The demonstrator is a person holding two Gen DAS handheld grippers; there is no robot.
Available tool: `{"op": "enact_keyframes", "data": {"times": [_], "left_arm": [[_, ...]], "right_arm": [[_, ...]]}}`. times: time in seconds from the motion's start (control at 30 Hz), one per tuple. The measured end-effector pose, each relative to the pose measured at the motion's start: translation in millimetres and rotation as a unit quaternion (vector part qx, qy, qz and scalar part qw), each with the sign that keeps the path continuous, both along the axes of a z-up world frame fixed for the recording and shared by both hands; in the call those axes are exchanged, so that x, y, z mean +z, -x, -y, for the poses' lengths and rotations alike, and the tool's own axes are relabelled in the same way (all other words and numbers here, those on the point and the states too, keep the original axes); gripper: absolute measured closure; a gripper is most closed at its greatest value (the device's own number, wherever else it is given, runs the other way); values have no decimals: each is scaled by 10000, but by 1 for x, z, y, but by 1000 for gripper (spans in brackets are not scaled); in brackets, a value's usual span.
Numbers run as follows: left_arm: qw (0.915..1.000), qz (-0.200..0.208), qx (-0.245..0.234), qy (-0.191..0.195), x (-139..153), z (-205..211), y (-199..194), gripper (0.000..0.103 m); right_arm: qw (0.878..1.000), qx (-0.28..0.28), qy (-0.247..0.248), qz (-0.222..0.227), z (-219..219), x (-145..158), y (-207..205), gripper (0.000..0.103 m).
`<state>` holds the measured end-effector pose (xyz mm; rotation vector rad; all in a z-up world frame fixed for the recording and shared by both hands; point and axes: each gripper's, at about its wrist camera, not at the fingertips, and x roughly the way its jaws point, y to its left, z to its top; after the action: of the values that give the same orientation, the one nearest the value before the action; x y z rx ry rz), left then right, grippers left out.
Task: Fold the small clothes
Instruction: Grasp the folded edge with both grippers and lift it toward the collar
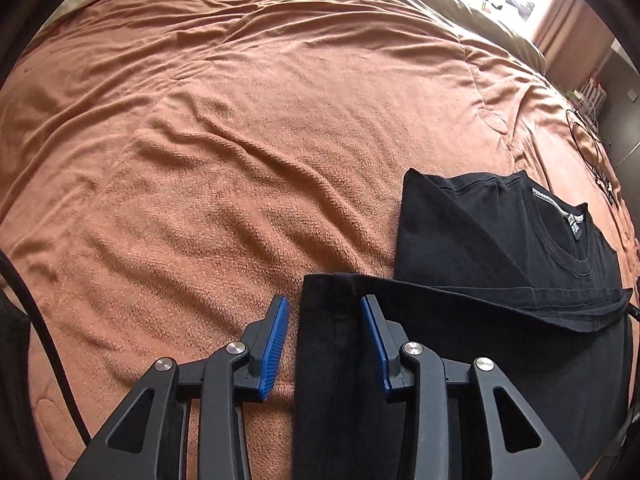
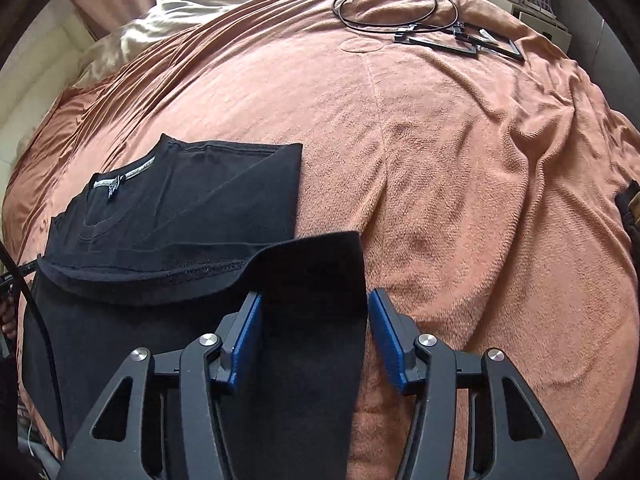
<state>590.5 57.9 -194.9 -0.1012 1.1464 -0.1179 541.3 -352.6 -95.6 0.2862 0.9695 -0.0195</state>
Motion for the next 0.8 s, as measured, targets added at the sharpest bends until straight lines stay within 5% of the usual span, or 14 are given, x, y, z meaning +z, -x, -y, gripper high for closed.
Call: {"op": "enact_keyframes", "data": {"times": [0.07,0.2,0.27,0.8], "left_arm": [[10000,15,27,67,-1,-2,-2,71],[9994,25,111,319,-2,-7,-3,87],[9996,106,108,255,2,-6,-1,98],[9931,1157,136,122,94,-3,32,100]], "right_arm": [[10000,-34,-55,59,3,-1,-6,64],[9995,-225,-50,203,8,2,-4,100],[9991,-264,-136,301,8,3,3,101],[9910,-472,120,1247,-1,72,67,101]]}}
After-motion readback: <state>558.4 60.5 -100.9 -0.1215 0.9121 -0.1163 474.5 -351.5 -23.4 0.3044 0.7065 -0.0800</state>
